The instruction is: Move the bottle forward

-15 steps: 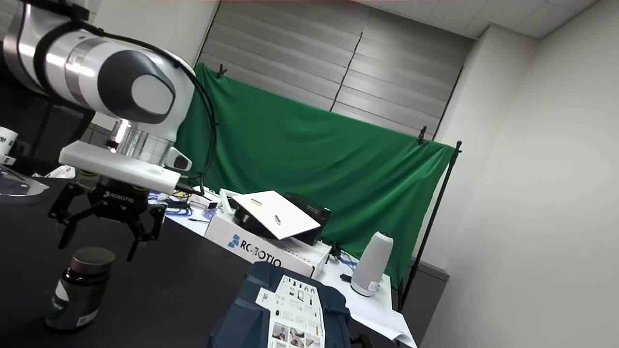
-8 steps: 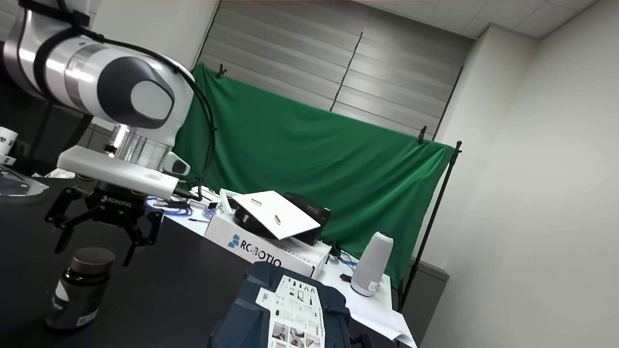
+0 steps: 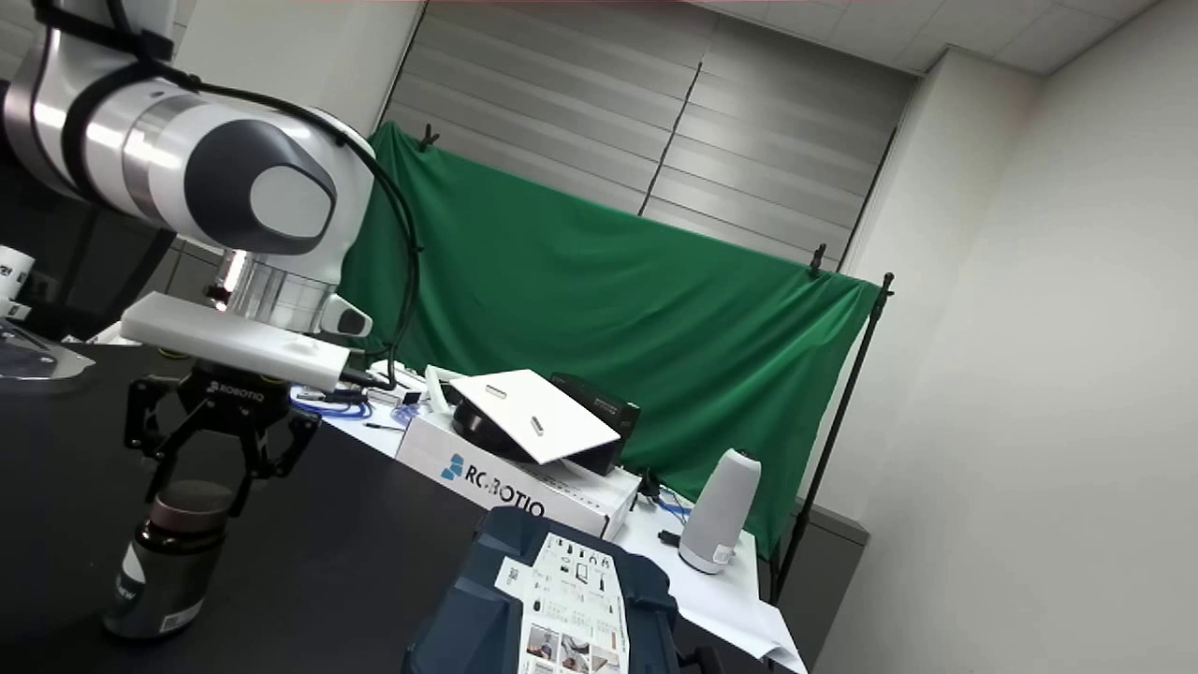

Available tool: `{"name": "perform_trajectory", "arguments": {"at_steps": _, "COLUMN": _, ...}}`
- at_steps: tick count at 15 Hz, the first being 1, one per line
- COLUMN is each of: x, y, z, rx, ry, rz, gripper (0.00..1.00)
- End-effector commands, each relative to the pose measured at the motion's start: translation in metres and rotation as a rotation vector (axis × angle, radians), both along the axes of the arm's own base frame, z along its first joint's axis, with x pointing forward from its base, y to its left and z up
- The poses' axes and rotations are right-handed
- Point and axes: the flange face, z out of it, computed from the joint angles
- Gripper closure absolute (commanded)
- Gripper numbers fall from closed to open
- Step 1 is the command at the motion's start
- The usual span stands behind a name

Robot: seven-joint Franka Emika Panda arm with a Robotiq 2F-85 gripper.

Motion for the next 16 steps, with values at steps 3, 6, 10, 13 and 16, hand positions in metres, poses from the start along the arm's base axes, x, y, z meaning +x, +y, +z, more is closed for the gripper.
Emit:
{"name": "perform_trajectory", "arguments": {"at_steps": 3, "x": 0.009, "y": 0.004, "z": 0.008, "rx": 0.016, "ry": -0.011, "rz": -0.006, "gripper": 0.65}}
{"name": "perform_trajectory", "arguments": {"at_steps": 6, "x": 0.023, "y": 0.016, "z": 0.03, "rx": 0.02, "ry": -0.055, "rz": 0.009, "gripper": 0.65}}
{"name": "perform_trajectory", "arguments": {"at_steps": 10, "x": 0.051, "y": 0.043, "z": 0.06, "rx": 0.016, "ry": -0.111, "rz": 0.058, "gripper": 0.65}}
{"name": "perform_trajectory", "arguments": {"at_steps": 13, "x": 0.08, "y": 0.065, "z": 0.076, "rx": -0.007, "ry": -0.109, "rz": 0.1, "gripper": 0.65}}
{"name": "perform_trajectory", "arguments": {"at_steps": 16, "x": 0.11, "y": 0.091, "z": 0.089, "rx": -0.036, "ry": -0.095, "rz": 0.142, "gripper": 0.65}}
